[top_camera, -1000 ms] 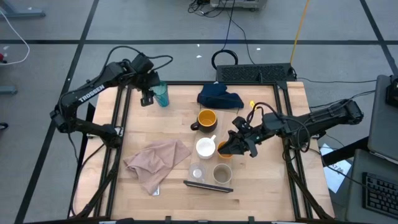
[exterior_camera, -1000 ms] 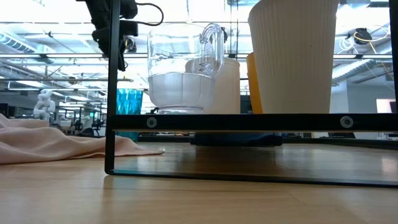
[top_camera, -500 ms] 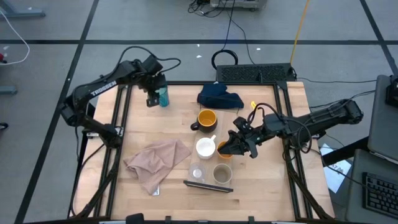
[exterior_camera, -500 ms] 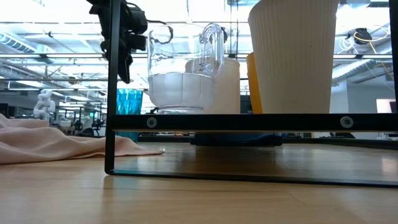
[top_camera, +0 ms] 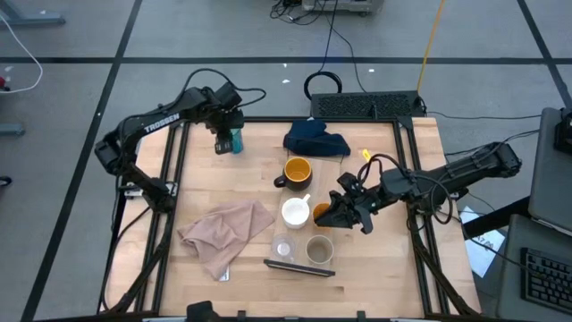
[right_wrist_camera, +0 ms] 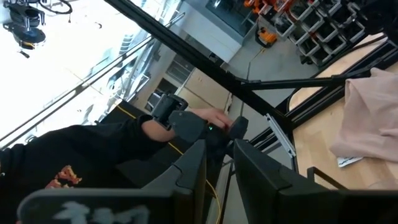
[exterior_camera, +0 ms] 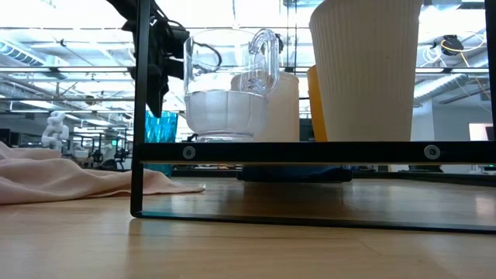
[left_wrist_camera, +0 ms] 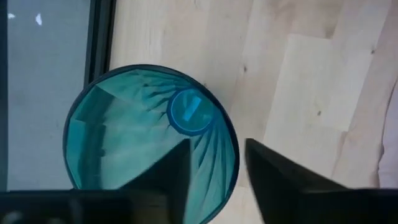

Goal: Stack small to large cups/mugs on shelf
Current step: Put the blue cup on the shelf aligned with the yellow cup

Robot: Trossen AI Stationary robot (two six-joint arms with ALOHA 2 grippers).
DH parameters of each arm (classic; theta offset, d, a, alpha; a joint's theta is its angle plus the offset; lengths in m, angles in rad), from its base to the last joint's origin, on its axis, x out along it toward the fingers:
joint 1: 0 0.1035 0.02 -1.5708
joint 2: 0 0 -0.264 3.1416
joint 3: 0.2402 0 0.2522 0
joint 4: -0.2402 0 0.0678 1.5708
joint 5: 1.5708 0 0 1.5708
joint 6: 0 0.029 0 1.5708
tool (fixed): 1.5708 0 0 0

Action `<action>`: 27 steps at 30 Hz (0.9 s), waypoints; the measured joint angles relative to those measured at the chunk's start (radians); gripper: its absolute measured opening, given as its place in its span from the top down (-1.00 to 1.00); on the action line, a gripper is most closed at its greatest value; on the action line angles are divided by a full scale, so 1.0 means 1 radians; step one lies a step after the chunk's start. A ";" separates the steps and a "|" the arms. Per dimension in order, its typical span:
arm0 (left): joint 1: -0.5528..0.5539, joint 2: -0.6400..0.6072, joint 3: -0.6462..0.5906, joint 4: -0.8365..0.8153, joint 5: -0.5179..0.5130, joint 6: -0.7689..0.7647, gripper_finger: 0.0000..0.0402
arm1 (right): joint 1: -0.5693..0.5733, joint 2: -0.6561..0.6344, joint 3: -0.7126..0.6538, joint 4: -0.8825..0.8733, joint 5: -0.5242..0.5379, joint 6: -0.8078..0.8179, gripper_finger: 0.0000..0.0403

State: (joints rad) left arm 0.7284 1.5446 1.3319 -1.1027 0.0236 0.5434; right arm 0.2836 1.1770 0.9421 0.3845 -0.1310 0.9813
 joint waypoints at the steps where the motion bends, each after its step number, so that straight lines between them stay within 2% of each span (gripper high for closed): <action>1: 0.000 0.001 0.000 0.000 0.000 0.001 0.34 | 0.000 0.000 0.000 0.000 0.000 -0.007 0.63; 5: 0.000 0.001 0.000 0.000 -0.027 0.001 0.81 | 0.000 0.000 0.000 0.000 0.000 -0.018 0.63; 7: 0.002 0.001 0.000 0.004 -0.038 -0.004 0.94 | 0.000 0.000 0.000 0.000 0.000 -0.028 0.63; 17: 0.005 -0.015 0.001 -0.012 -0.037 -0.081 0.97 | -0.001 0.000 0.000 0.000 0.004 -0.114 0.63; 22: -0.003 -0.048 0.056 -0.081 0.040 -0.150 0.98 | -0.017 0.000 0.000 0.008 0.001 -0.127 0.63; 27: -0.028 -0.120 0.155 -0.132 0.179 -0.244 0.98 | -0.043 -0.001 0.000 0.039 -0.001 -0.105 0.63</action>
State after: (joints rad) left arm 0.7008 1.4247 1.4868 -1.2349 0.2025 0.2990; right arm 0.2401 1.1759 0.9421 0.4231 -0.1322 0.8762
